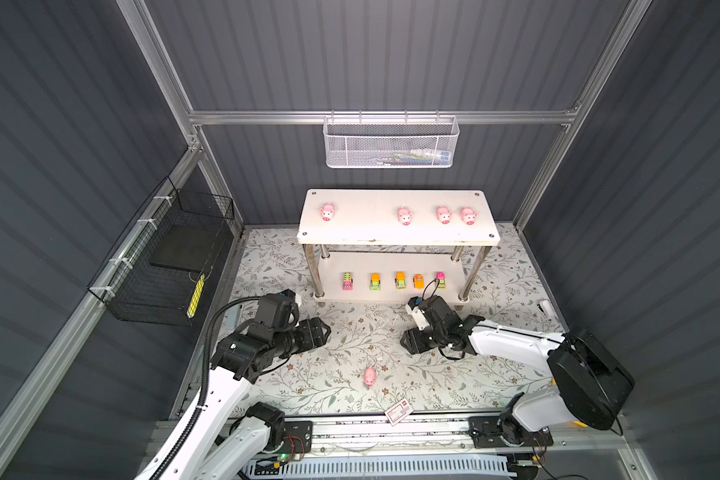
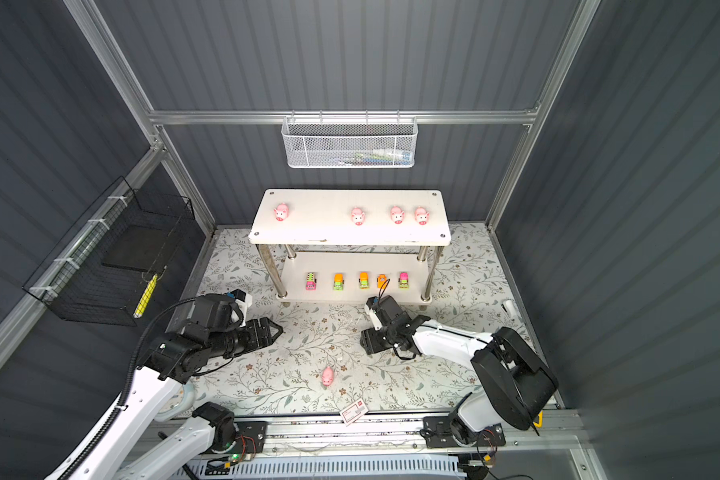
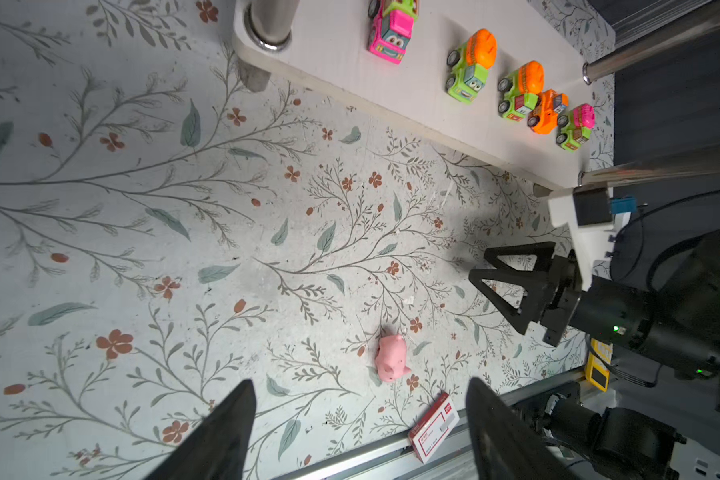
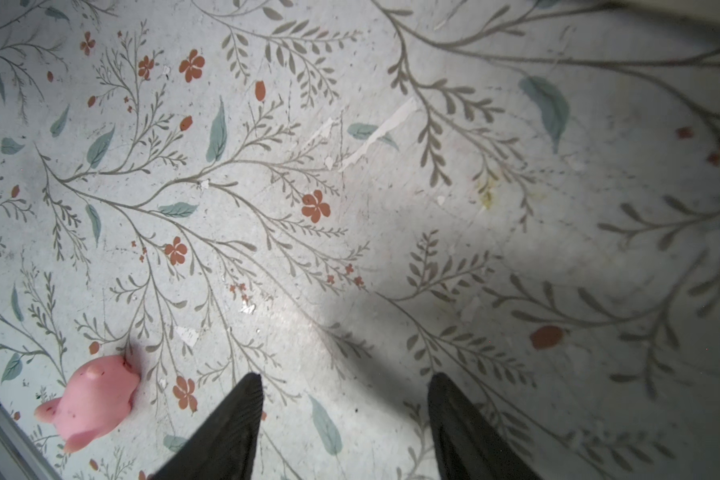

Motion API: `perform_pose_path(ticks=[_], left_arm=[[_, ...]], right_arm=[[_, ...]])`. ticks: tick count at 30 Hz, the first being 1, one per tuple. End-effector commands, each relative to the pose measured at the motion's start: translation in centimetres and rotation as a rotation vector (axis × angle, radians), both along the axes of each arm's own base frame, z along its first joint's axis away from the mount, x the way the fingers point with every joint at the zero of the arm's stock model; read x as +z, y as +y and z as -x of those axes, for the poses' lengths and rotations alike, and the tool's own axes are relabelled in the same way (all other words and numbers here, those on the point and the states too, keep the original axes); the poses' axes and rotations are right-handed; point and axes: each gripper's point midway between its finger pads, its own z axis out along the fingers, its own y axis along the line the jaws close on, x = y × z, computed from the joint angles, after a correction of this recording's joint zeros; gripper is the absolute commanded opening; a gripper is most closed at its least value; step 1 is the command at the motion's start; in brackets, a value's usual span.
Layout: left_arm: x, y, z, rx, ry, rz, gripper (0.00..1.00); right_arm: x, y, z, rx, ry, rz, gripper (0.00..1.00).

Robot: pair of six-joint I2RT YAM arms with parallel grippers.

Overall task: Place and organize the plastic toys onto the shelf
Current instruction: 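Move the left gripper down to the last pink pig on the table, then close the left gripper on the last pink pig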

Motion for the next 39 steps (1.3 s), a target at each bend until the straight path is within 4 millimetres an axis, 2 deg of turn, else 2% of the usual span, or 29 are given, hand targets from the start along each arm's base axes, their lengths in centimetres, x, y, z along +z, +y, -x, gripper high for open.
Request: perform_pose_path(ticks=[1, 7, 17, 23, 31, 34, 39], left_arm=[[-1.3, -2.5, -0.1, -0.048, -0.005, 0.062, 0.80], [-5.1, -7.6, 0.5, -0.179, 0.023, -0.035, 0.82], [-9.8, -12.2, 2.2, -0.323, 0.120, -0.158, 0.82], [-11.9, -13.6, 3.3, -0.377, 0.172, -0.217, 0.81], [-13.4, -14.6, 5.4, -0.413, 0.221, -0.248, 0.80], [-14.1, -14.6, 5.9, -0.417, 0.238, -0.265, 0.77], [-14.1, -14.8, 5.7, -0.413, 0.233, -0.275, 0.69]], right_arm=[[0.5, -0.7, -0.6, -0.002, -0.024, 0.036, 0.66], [0.6, -0.9, -0.8, -0.026, -0.017, 0.035, 0.66], [0.1, -1.9, -0.8, -0.063, -0.016, 0.034, 0.66], [-0.4, -2.3, -0.6, -0.078, -0.007, 0.031, 0.66], [-0.8, -2.7, -0.5, -0.088, -0.001, 0.022, 0.66], [-1.0, -2.7, -0.5, -0.090, 0.005, 0.020, 0.66], [-1.3, -2.9, -0.3, -0.091, 0.009, 0.019, 0.66]])
